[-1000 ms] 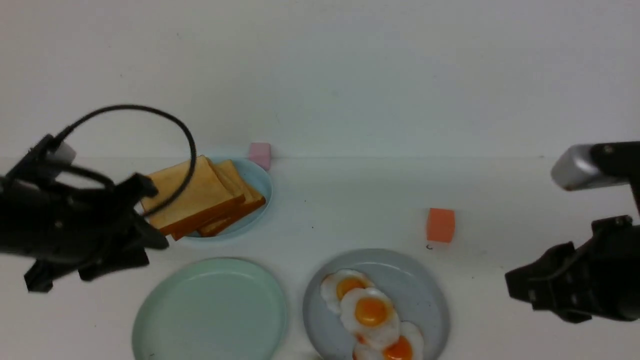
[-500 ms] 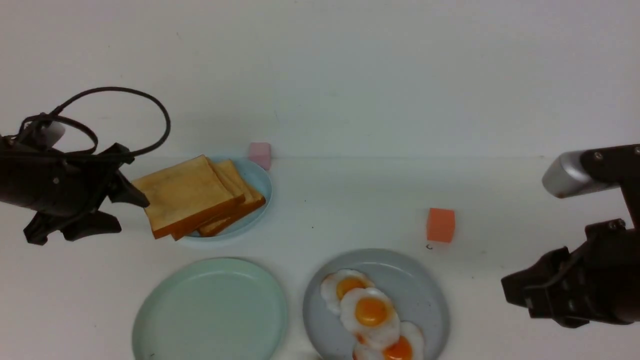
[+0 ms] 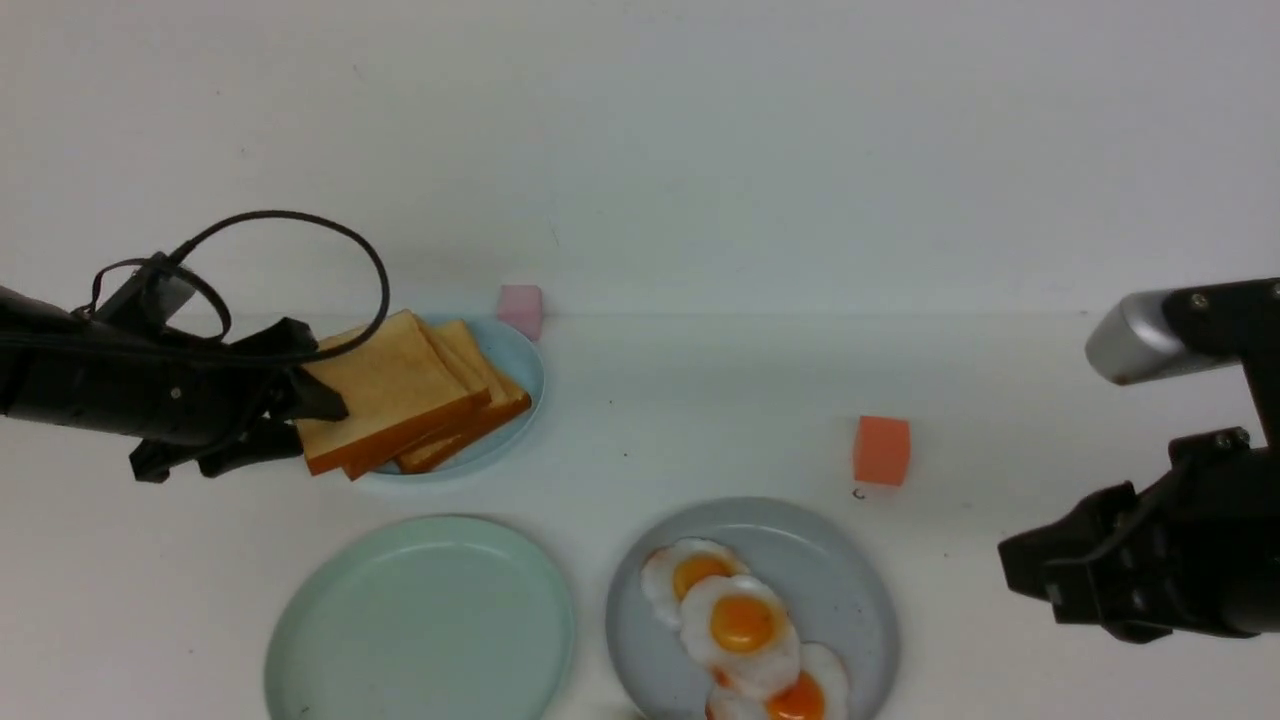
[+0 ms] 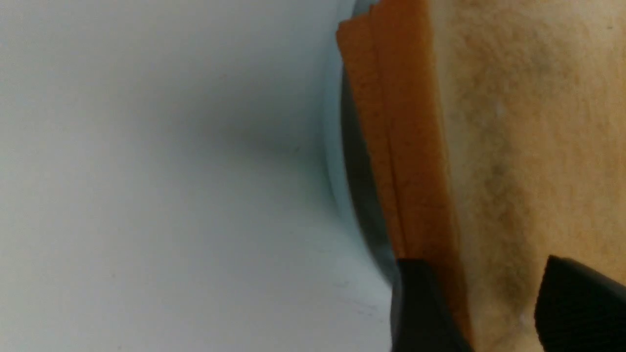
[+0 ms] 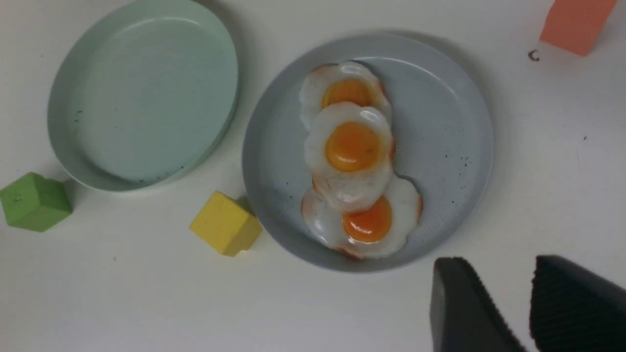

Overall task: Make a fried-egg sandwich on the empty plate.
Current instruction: Use the left arm to grab a slice of bread, then use the left arm to put a slice of bread into the empty plate in the middle

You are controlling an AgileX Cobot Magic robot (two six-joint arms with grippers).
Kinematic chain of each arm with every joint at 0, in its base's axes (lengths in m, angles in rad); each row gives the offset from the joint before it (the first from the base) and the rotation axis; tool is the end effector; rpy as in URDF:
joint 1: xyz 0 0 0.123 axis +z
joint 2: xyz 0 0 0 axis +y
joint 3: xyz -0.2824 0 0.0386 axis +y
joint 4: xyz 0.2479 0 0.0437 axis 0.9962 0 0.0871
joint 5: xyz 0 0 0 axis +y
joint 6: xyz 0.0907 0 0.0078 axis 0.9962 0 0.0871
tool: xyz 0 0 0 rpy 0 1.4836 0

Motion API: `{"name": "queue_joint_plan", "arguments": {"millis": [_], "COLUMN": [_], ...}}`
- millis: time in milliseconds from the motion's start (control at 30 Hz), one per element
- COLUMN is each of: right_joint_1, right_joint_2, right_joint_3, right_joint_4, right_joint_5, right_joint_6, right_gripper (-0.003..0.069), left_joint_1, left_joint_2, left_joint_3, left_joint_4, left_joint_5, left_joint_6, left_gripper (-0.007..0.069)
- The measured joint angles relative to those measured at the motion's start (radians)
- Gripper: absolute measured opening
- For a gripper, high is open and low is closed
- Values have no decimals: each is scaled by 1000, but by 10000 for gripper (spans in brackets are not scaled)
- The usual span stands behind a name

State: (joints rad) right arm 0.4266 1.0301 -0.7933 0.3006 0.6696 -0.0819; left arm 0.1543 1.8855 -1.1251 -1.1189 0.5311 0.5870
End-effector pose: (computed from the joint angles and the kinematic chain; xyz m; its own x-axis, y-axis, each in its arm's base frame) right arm 0.1764 0.0986 0.3052 -0.7248 -0.1611 -0.6698 -0.4157 0.8776 0.2388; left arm 0.3844 0.0177 0.1757 -0.7638 -0.5276 -0.3717 -0.2382 0.7657 -0.5975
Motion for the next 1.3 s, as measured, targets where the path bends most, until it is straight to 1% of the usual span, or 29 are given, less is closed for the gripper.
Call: {"name": "queue_joint_plan", "arguments": {"millis": [100,133,200,233,267,300,333,367,400,567,867,1000,1100,1300], "right_joint_1": [0,0,0,0,0,0,0,0,0,0,0,0,0,0], "right_joint_2": [0,0,0,0,0,0,0,0,0,0,0,0,1,18], "right_joint_3": [0,0,0,0,0,0,0,0,0,0,0,0,0,0], "right_joint_4": [0,0,0,0,-1,-1,-4,-4,-8,-26,-39,-42,-42,-46], "right_joint_5": [0,0,0,1,2,4,9,9,15,30,39,41,53,108], "right_joint_6": [1,1,1,1,1,1,1,1,1,1,1,1,1,1], "right_gripper": [242,242,242,242,242,242,242,242,242,242,242,242,242,242], "left_joint_1": [0,0,0,0,0,0,0,0,0,0,0,0,0,0], "left_joint_2": [0,0,0,0,-1,-2,-12,-13,-32,-105,-152,-162,-211,-361], "left_joint_3": [-1,-1,-1,-1,-1,-1,-1,-1,-1,-1,-1,7,58,313], "left_joint_4": [-24,-24,-9,-8,5,12,29,32,52,98,105,109,108,102], "left_joint_5": [0,0,5,5,12,14,16,18,21,33,83,152,159,188], "left_joint_6": [31,33,32,32,16,9,-7,-7,-16,-22,-25,-7,9,68], "left_gripper": [245,238,139,139,78,59,15,15,-5,-8,-8,-8,-8,-8]}}
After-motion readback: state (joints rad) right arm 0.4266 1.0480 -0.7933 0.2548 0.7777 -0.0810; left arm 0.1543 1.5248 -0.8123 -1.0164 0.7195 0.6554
